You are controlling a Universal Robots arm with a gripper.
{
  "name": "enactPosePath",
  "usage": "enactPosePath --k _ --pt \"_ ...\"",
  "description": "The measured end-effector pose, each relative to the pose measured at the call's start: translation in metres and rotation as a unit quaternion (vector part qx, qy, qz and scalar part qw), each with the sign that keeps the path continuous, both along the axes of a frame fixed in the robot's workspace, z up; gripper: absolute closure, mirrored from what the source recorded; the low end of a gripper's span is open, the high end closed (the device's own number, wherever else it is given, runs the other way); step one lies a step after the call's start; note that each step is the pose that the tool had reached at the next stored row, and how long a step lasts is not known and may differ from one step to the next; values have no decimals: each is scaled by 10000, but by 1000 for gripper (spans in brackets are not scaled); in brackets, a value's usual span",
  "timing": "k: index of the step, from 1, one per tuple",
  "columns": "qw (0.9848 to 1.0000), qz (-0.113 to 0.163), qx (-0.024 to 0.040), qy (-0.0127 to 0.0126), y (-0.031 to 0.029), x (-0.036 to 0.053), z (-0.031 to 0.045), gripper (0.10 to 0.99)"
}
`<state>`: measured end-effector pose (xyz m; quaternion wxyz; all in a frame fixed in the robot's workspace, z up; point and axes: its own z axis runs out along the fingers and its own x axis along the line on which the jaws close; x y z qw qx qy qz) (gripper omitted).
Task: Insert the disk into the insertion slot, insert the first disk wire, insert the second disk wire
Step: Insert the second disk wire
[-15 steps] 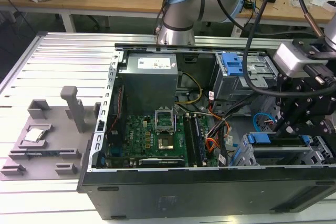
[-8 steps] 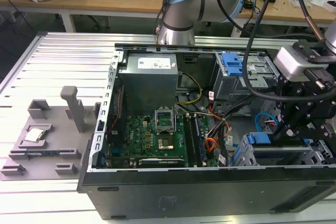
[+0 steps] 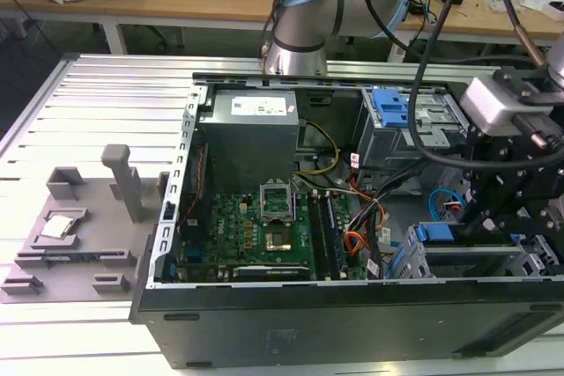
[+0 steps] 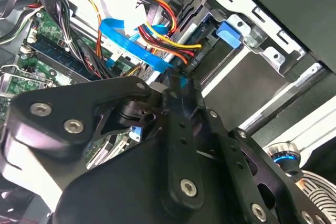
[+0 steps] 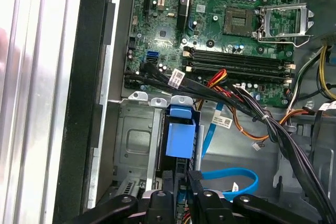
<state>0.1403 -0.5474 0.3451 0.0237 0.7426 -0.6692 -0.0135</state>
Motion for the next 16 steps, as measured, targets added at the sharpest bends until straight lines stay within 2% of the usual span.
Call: enactPosePath --k 1,4,5,6,9,11,16 --pt "10000 1 -2 -1 1 0 100 847" --pt "10000 0 -2 -6 1 -1 230 859" --pt "10000 0 -2 -9 1 -1 276 929" --pt "10000 0 -2 -13 1 -1 387 980" --pt "10000 0 -2 -18 1 -2 503 980" --pt "10000 0 0 -18 0 -2 535 980" --pt "10000 0 -2 -18 1 -2 538 980"
